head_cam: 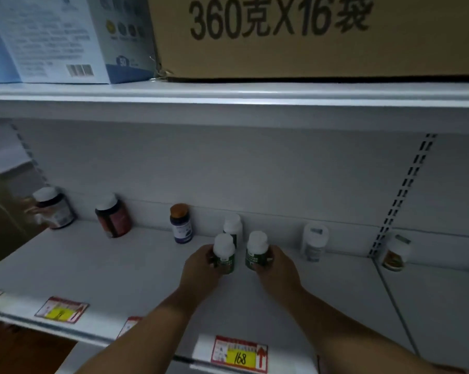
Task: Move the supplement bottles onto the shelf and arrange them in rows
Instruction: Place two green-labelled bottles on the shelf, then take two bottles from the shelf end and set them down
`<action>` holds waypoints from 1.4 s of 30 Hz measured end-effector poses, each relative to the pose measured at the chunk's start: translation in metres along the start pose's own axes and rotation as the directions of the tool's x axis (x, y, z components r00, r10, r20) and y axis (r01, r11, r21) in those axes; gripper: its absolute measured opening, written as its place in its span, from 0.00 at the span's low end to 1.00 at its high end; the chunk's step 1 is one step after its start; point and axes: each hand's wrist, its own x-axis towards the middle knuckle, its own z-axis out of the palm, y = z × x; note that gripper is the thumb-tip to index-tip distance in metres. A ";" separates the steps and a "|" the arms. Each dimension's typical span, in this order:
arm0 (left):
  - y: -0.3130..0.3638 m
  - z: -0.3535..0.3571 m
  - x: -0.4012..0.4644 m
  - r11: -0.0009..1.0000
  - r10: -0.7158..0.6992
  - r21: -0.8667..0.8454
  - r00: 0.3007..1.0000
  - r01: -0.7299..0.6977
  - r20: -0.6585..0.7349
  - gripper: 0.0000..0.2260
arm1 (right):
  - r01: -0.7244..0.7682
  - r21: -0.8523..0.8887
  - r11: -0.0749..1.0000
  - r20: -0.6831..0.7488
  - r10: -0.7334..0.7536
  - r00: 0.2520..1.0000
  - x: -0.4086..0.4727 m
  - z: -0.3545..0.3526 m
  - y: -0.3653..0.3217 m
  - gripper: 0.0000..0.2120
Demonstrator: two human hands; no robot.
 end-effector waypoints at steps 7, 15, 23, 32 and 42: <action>-0.010 -0.001 0.031 0.988 0.123 0.083 0.985 -0.134 0.119 0.15 | -0.039 0.001 0.999 -0.124 0.039 0.991 0.023 0.029 -0.019 0.16; -0.018 -0.002 0.040 0.976 0.201 0.057 0.968 -0.212 0.153 0.15 | -0.122 -0.169 0.978 -0.069 0.111 0.991 0.039 0.032 -0.028 0.31; 0.000 -0.038 0.031 0.883 0.302 0.302 0.927 -0.361 0.224 0.37 | 0.143 -0.578 0.803 0.125 -0.087 0.988 -0.022 -0.019 -0.027 0.31; 0.102 -0.016 -0.005 0.508 0.400 0.553 0.749 -0.661 0.528 0.33 | 0.244 -0.699 0.672 0.222 -0.121 0.968 -0.110 -0.116 0.001 0.33; 0.252 0.158 -0.167 0.480 0.505 0.258 0.504 -0.839 0.700 0.32 | -0.074 -0.680 0.729 -0.111 -0.003 0.994 -0.276 -0.277 0.109 0.32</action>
